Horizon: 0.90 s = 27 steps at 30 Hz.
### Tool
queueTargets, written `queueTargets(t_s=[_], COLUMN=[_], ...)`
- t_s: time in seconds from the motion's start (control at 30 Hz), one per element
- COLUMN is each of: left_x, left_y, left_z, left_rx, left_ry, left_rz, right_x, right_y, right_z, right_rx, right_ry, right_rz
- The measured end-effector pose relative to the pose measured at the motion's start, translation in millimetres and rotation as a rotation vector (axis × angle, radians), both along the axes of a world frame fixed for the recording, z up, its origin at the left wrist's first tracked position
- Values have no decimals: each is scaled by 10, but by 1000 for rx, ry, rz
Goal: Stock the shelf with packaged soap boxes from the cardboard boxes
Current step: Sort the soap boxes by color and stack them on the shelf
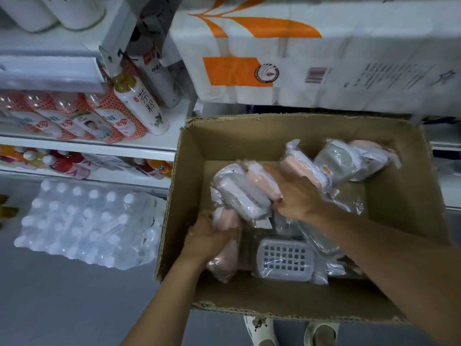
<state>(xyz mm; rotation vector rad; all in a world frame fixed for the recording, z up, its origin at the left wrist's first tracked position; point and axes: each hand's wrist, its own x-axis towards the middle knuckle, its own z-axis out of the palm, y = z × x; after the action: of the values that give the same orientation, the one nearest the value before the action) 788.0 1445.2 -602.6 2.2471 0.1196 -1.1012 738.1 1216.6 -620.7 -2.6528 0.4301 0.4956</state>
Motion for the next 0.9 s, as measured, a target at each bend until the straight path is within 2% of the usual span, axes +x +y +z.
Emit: queueTargets(t_s=[0.1, 0.2, 0.27, 0.33, 0.43, 0.5, 0.57, 0.7, 0.83, 0.9], left_x=[65, 149, 224, 296, 348, 358, 385, 421, 368, 357], left_y=[37, 61, 54, 20, -58, -114, -165, -173, -41, 19], left_z=[349, 633, 754, 818, 770, 664, 568, 503, 320, 241], left_rx=[24, 56, 83, 78, 38, -14, -61, -168, -211, -241], left_ry=[-96, -177, -228, -277, -306, -266, -143, 177, 220, 197], left_rz=[-45, -76, -75, -58, -53, -38, -7, 9, 31, 108], right_x=[-141, -198, -175, -118, -24, 56, 161, 496, 901, 1044], right_y=[-14, 76, 105, 53, -86, -155, -183, -150, -13, 42], right_z=[94, 207, 305, 414, 510, 533, 516, 310, -29, -169], right_rx=[86, 280, 378, 448, 427, 486, 576, 765, 979, 902], right_ry=[116, 281, 349, 331, 67, -121, -222, -190, -31, -30], right_rz=[114, 244, 245, 146, -132, -400, -547, -636, -765, -818])
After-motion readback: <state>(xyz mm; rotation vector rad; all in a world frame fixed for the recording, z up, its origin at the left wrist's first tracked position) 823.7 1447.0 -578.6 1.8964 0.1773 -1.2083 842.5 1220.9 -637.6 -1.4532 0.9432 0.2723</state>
